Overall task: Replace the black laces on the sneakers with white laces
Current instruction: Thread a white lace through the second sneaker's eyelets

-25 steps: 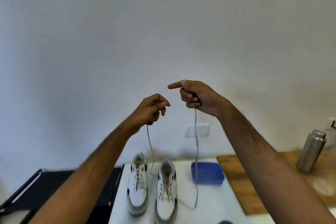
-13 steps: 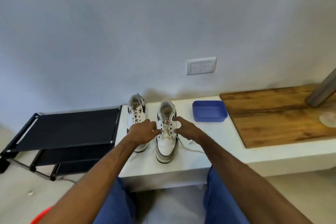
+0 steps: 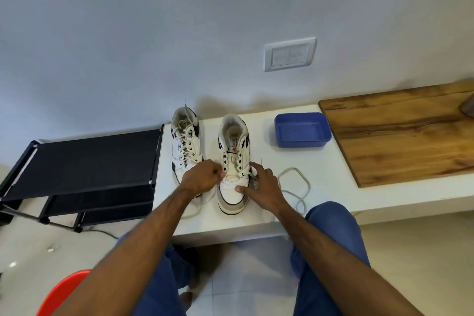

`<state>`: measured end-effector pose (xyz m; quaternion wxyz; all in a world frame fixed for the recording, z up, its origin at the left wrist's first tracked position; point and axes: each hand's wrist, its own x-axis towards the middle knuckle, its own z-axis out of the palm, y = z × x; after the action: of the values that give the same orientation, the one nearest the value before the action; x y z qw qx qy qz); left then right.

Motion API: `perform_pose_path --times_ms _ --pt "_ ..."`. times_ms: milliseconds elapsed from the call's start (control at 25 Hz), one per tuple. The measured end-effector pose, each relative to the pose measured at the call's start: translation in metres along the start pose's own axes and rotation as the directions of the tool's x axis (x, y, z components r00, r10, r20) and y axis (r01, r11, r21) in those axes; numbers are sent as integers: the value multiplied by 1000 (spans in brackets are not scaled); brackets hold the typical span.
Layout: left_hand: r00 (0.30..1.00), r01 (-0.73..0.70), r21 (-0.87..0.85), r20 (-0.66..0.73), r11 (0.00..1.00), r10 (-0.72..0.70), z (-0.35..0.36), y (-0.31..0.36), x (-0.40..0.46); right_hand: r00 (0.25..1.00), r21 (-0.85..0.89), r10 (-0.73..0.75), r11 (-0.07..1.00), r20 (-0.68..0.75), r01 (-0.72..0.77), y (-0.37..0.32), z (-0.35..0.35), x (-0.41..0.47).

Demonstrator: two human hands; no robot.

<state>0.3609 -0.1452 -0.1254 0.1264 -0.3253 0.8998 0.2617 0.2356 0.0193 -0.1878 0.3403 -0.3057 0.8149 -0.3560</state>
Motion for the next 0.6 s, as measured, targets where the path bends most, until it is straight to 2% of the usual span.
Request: perform_pose_path --times_ms 80,160,200,280,320,360,400,520,560,600 --pt "992 39 -66 -115 997 -46 8 -2 -5 999 -11 13 1000 -30 -14 4 5 0" --pt "978 99 -309 -144 946 -150 14 -5 -10 999 -39 6 999 -41 -7 5 6 2" --pt "972 134 -496 -103 858 -212 13 -10 -13 999 -43 6 999 -41 -7 4 5 2" --pt "961 202 -823 62 532 -268 7 -21 -20 999 -46 25 999 -45 -27 2 4 1" --pt "959 215 -904 125 369 -255 3 -26 -23 998 -59 29 998 -47 -32 1 4 0" --pt "963 200 -947 142 252 -228 0 -30 -26 998 -78 30 996 -50 -34 0 4 0" --pt "971 166 -970 129 179 -203 -1 -29 -28 998 -99 30 994 -55 -35 0 5 0" --pt "969 87 -991 62 98 -238 6 -12 -26 997 -134 40 990 -59 -48 -2 5 -2" --pt "960 94 -987 56 128 -275 10 -6 -24 998 -141 38 989 -55 -46 -3 5 -2" --pt "951 114 -971 45 212 -305 12 -1 -23 998 -146 38 988 -50 -45 -3 5 -2"
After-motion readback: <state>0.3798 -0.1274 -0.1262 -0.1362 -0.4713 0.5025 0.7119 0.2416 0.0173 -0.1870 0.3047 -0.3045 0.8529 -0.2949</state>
